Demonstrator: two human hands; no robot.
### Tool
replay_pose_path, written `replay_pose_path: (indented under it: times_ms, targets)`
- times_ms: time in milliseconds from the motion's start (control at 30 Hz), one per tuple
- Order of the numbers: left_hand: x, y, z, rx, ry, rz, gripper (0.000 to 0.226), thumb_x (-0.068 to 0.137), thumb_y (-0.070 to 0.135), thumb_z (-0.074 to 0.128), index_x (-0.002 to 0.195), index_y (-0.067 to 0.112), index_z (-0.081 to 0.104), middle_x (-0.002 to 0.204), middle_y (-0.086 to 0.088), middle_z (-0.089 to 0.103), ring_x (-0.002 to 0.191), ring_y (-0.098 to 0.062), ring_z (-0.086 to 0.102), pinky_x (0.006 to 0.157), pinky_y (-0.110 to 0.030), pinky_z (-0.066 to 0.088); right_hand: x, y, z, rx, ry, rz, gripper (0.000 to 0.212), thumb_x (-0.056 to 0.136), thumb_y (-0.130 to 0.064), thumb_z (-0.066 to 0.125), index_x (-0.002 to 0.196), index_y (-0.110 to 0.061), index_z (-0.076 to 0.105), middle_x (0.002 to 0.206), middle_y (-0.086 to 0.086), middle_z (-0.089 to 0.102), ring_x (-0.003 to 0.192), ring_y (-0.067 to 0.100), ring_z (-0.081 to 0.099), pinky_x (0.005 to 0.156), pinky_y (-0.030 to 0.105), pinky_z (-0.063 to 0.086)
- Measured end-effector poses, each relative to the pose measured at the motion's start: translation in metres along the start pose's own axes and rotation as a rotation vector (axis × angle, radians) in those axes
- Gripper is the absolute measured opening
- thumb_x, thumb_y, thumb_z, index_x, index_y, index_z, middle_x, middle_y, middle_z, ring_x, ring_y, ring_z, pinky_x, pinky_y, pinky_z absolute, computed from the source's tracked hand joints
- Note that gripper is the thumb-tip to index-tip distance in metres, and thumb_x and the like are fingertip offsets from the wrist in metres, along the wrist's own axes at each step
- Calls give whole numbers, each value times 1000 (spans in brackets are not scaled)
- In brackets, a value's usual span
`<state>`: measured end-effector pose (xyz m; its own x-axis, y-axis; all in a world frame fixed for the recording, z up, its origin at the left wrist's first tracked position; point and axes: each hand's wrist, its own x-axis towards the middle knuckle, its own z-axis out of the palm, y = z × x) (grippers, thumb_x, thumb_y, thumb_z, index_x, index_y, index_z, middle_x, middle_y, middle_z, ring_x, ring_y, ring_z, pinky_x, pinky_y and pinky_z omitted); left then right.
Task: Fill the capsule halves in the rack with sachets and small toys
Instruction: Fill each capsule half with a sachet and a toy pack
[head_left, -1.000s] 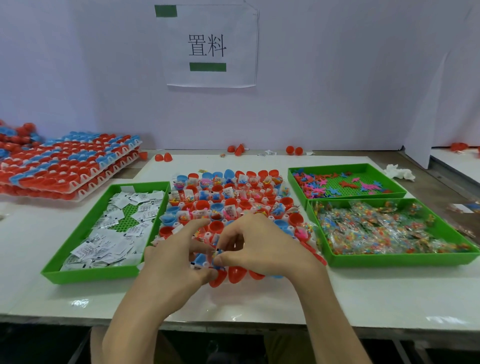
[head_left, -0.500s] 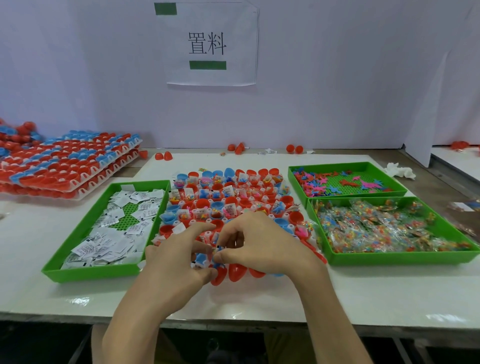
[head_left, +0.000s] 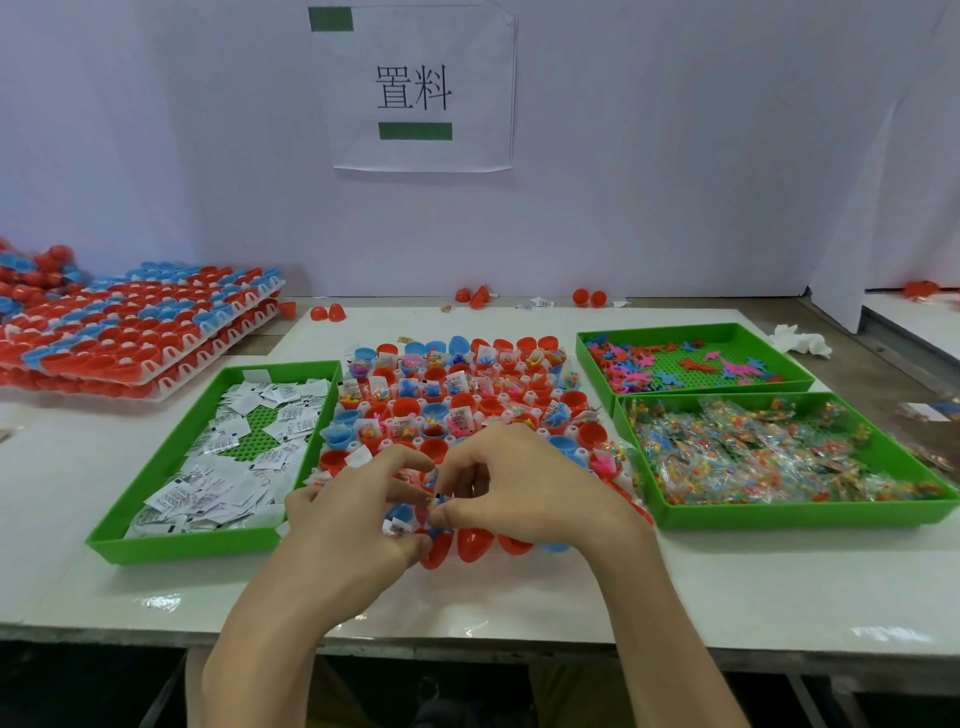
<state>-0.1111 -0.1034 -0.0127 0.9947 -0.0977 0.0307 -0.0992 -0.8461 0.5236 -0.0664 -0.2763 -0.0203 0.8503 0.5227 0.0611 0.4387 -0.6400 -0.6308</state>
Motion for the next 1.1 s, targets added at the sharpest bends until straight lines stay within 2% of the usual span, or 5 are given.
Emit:
replay_pose_path:
  times_ms: [133,433,667,900,1100]
  targets:
    - [-2,0,-1,-6,-11,-7,51,86,25,74,123,45,45,110,24,65,122,-5,50,107,-40,19,0,-2,1,21,-7,-15,10,86,-34,75,88,-25,72,69,-15,58,62,-9,54,51,6,41]
    - [-2,-1,-2,-28,-31,1,48,88,25,73,123,44,47,114,24,67,125,-6,51,115,-46,24,3,-5,6,-27,-36,26,9,87,-31,74,87,-23,70,66,-14,55,57,2,53,48,13,39]
    - [-2,-2,-1,-57,-41,13,46,85,23,74,117,46,50,94,30,60,120,-4,52,114,-46,27,4,-6,8,-56,-30,39,12,87,-32,74,92,-21,74,65,-15,53,53,1,54,44,10,37]
    - [-3,-2,-1,-42,-14,36,55,75,25,82,115,48,51,103,31,60,121,0,52,114,-46,26,3,-6,7,-96,-5,16,18,88,-35,72,98,-20,75,69,-16,53,61,3,51,50,13,34]
    - [-1,-5,4,22,15,85,47,77,33,80,104,56,49,100,36,55,108,2,45,99,-36,22,2,-8,7,-89,6,21,14,88,-35,73,94,-23,74,67,-16,52,58,2,51,47,11,35]
